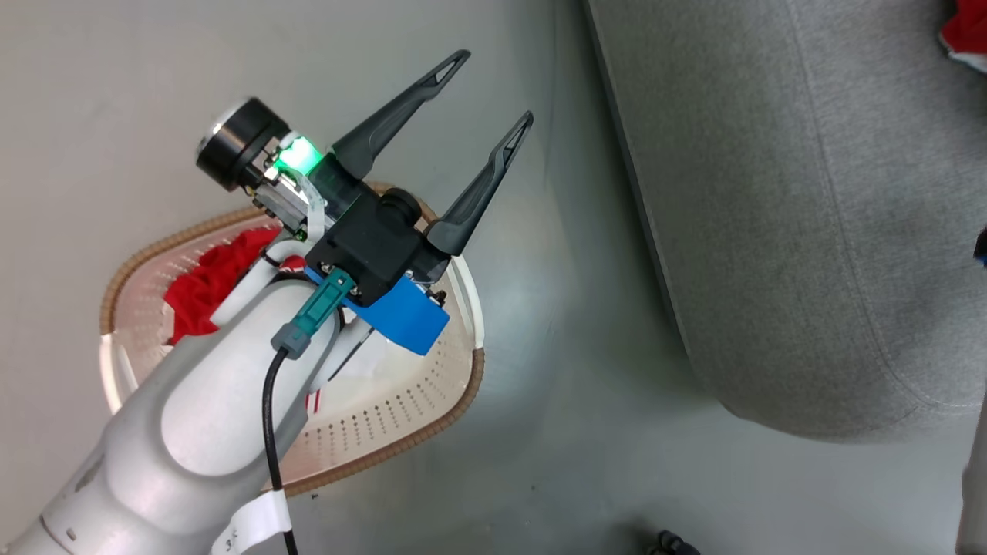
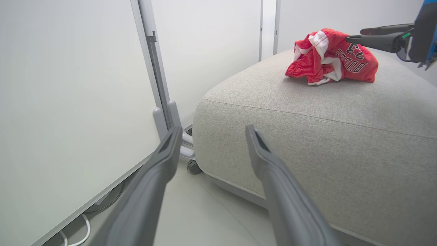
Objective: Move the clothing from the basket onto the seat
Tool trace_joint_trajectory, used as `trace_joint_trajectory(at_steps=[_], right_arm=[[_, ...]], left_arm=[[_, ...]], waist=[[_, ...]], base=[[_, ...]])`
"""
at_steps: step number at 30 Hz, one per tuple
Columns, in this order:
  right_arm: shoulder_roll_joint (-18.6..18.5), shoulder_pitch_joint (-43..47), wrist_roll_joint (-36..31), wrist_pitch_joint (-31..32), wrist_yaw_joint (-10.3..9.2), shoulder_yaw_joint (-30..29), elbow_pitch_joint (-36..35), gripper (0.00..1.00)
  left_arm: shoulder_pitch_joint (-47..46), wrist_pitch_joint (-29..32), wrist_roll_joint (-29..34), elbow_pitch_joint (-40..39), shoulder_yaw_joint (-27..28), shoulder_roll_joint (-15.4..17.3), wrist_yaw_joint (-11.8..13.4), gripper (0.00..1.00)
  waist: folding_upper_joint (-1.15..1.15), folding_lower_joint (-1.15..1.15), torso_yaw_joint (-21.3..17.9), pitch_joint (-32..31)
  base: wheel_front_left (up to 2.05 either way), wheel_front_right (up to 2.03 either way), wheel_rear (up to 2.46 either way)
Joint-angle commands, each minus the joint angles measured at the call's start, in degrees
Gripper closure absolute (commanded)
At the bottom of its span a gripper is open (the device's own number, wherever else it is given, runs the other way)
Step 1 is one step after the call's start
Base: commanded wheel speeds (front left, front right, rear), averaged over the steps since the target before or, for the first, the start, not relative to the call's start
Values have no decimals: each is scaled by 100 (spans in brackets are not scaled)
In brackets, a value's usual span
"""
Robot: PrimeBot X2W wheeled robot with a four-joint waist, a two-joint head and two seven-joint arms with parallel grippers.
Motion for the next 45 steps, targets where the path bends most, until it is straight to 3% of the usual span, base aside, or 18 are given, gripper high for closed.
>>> trace_joint_trajectory(at_steps=[1, 7, 18, 31, 45], right_arm=[[-84, 321, 137, -5, 1, 120, -253, 0], [-154, 1040, 524, -4, 1, 725, -1003, 0], [-134, 1730, 811, -4, 1, 2106, -1690, 0], [65, 2126, 1118, -5, 1, 3156, -1648, 0], [201, 2816, 1229, -4, 1, 3329, -1174, 0]], left_arm=[[134, -57, -67, 79, 66, -54, 58, 0], [475, -94, -256, 239, 339, -177, 229, 0], [1627, -96, -375, 73, 1625, -370, 473, 0], [2639, -96, -64, 86, 3138, -871, 322, 0], [3588, -97, 427, 309, 4082, -1391, 64, 0]], waist=[[0, 0, 97, -386], [0, 0, 217, -948], [0, 0, 712, -1965], [0, 0, 1288, -2674], [0, 0, 1618, -3398]], base=[[0, 0, 0], [0, 0, 0], [0, 0, 0], [0, 0, 0], [0, 0, 0]])
